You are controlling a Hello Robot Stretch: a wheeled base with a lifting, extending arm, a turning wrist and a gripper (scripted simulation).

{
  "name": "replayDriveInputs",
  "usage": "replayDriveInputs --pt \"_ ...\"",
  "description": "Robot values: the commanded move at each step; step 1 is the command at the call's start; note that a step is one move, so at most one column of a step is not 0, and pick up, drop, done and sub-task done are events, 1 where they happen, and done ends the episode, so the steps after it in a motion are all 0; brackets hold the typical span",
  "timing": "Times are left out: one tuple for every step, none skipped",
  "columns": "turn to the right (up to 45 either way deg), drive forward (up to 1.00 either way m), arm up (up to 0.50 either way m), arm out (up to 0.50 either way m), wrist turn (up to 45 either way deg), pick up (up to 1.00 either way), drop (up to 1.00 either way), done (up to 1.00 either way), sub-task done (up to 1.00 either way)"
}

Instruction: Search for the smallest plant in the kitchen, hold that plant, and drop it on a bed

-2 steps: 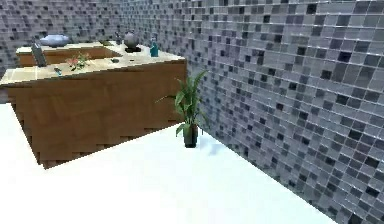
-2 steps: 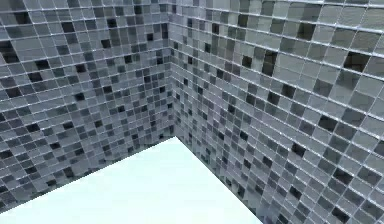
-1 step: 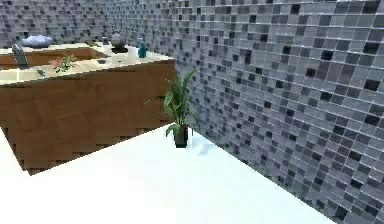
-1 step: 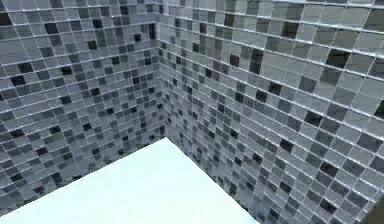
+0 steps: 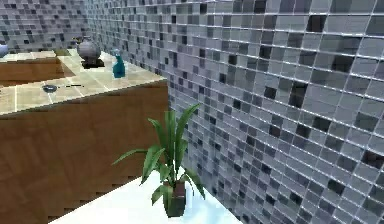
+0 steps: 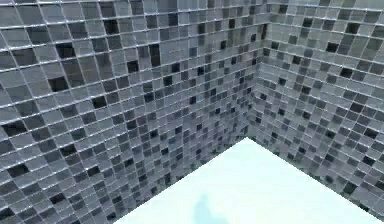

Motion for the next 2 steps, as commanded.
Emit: replayDriveInputs --pt "33.0 0.0 0.0 0.0 0.0 0.0 0.0 0.0 0.0" --pt "0.0 0.05 0.0 0.0 0.0 0.0 0.0 0.0 0.0"
